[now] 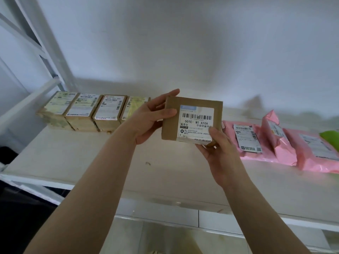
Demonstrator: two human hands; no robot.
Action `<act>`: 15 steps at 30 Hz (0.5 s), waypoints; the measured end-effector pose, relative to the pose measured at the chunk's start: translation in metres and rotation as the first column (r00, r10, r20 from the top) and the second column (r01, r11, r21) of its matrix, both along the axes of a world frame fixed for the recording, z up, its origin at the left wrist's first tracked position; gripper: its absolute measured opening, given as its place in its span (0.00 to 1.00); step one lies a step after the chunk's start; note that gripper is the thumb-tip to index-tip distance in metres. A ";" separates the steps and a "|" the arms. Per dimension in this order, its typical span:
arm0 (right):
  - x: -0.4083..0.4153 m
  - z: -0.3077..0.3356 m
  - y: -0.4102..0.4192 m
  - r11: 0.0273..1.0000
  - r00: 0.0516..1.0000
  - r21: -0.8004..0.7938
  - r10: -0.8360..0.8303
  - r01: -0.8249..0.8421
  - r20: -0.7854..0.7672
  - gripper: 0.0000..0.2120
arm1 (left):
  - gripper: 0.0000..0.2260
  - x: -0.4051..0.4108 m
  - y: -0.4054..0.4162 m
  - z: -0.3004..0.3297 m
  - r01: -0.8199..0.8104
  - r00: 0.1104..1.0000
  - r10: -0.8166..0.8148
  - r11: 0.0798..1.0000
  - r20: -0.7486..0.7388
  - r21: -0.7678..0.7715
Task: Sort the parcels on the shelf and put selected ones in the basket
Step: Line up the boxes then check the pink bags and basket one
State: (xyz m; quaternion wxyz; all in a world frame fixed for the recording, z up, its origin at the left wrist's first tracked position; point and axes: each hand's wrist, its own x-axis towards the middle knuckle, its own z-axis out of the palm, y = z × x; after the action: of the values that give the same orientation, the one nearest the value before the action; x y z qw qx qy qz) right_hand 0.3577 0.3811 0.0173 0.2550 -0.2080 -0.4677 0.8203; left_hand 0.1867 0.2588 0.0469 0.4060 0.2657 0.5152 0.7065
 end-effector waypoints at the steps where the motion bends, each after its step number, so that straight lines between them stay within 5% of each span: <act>1: 0.001 0.002 -0.002 1.000 1.000 0.010 0.006 -0.005 -0.013 0.13 | 0.28 0.001 -0.002 0.002 0.001 1.000 -0.001 1.000 -0.002 0.014; 6: 0.002 0.004 0.001 0.999 0.999 0.017 -0.033 0.033 0.004 0.10 | 0.28 0.003 0.000 0.010 0.011 1.000 -0.011 0.999 -0.010 0.041; 10: -0.003 -0.001 0.014 0.993 0.992 0.073 -0.103 0.097 0.079 0.10 | 0.25 0.001 0.003 0.002 -0.069 0.996 0.056 0.979 -0.073 -0.193; 15: -0.032 -0.023 0.014 0.985 0.966 -0.030 -0.161 0.171 0.202 0.34 | 0.21 0.014 0.022 -0.040 -0.280 0.921 0.343 0.912 0.184 -0.300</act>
State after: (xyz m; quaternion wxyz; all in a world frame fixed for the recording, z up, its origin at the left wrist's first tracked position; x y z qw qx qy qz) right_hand 0.3262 0.3950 -0.0060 0.2700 -0.3333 -0.4522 0.7820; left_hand 0.2007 0.2807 0.0072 0.3772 0.0374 0.5907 0.7123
